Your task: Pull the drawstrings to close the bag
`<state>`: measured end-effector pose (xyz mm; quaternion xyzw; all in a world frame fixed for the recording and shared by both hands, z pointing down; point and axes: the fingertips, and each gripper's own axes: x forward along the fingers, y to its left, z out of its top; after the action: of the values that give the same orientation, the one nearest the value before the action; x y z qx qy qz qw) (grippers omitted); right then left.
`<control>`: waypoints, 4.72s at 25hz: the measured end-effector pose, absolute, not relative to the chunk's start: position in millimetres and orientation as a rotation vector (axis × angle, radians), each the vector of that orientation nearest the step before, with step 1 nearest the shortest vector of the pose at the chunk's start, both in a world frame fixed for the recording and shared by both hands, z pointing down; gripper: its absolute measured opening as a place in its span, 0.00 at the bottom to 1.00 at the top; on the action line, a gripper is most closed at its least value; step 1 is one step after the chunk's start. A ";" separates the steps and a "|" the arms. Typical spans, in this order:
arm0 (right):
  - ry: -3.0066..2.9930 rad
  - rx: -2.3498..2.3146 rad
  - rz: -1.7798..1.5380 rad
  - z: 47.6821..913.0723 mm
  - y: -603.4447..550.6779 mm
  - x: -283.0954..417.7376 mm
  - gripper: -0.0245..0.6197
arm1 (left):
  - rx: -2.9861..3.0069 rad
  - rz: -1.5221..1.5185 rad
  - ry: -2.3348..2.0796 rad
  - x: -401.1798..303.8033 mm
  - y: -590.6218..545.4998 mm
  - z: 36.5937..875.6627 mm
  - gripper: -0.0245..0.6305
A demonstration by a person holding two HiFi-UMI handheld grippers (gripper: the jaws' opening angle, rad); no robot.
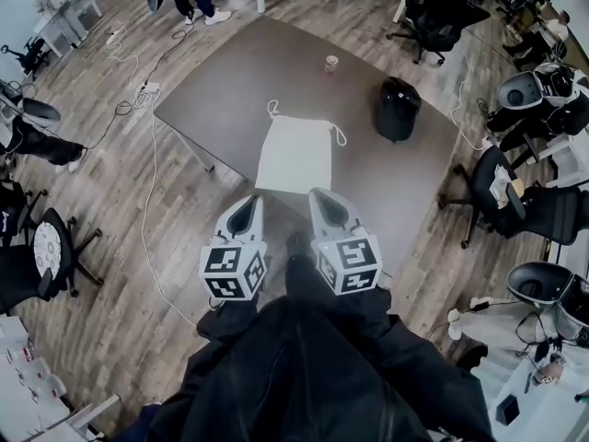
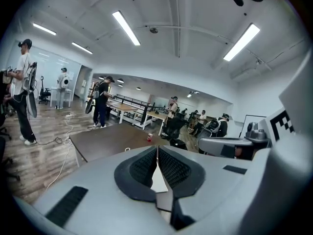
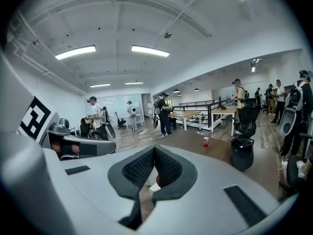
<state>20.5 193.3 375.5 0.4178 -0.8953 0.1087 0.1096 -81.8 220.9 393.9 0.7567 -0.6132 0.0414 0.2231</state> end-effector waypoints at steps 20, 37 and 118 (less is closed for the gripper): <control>-2.456 1.306 0.555 445.1 -39.7 63.7 0.07 | 1.930 0.353 -1.596 -88.9 -8.4 483.9 0.10; -2.169 1.276 0.605 570.8 -107.4 86.1 0.07 | 1.774 0.525 -1.481 -127.7 -80.6 613.2 0.10; -2.026 1.462 0.228 525.0 -183.6 91.5 0.08 | 1.815 0.201 -1.536 -198.8 -179.1 537.0 0.09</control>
<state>91.5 -183.6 525.0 0.5539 -0.7674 0.0862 0.3113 -198.8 -179.1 537.0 0.7070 -0.5983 0.0781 0.3689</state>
